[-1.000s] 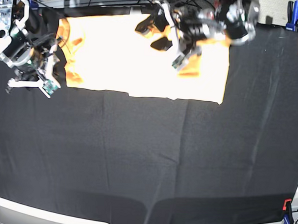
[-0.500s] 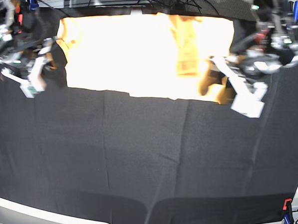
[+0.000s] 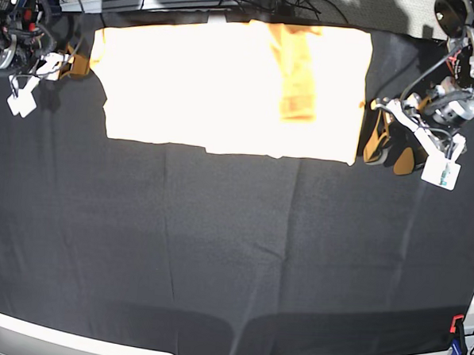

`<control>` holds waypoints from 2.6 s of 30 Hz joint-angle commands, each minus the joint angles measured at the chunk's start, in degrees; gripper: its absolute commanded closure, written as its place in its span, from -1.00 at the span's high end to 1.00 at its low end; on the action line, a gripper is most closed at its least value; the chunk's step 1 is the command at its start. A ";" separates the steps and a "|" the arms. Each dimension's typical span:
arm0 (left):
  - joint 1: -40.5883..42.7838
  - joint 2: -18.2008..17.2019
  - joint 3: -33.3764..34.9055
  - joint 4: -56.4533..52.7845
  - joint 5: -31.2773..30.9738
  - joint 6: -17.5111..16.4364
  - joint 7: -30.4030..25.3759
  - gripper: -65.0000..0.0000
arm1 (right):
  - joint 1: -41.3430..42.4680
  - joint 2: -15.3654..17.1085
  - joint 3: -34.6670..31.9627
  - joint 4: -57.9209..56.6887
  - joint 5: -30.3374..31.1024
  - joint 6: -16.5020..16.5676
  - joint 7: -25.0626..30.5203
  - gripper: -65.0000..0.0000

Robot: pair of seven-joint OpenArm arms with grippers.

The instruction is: Layout the t-shirt on the table in an organized manner, then fold the t-shirt properly

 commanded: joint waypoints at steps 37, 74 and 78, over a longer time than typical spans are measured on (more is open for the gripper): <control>4.24 -0.63 -0.07 0.59 4.11 -0.39 -6.27 0.01 | 5.40 -7.89 -5.16 1.05 -13.70 3.79 11.69 -1.00; 6.40 -0.63 -0.07 0.59 4.74 -0.35 -7.37 0.01 | 10.01 -34.47 -48.24 30.62 -37.22 -7.82 16.44 -0.48; 6.38 -0.63 -0.07 0.59 4.90 -0.35 -7.41 0.01 | 10.01 -36.96 -52.00 30.64 -34.01 -5.77 16.39 -0.12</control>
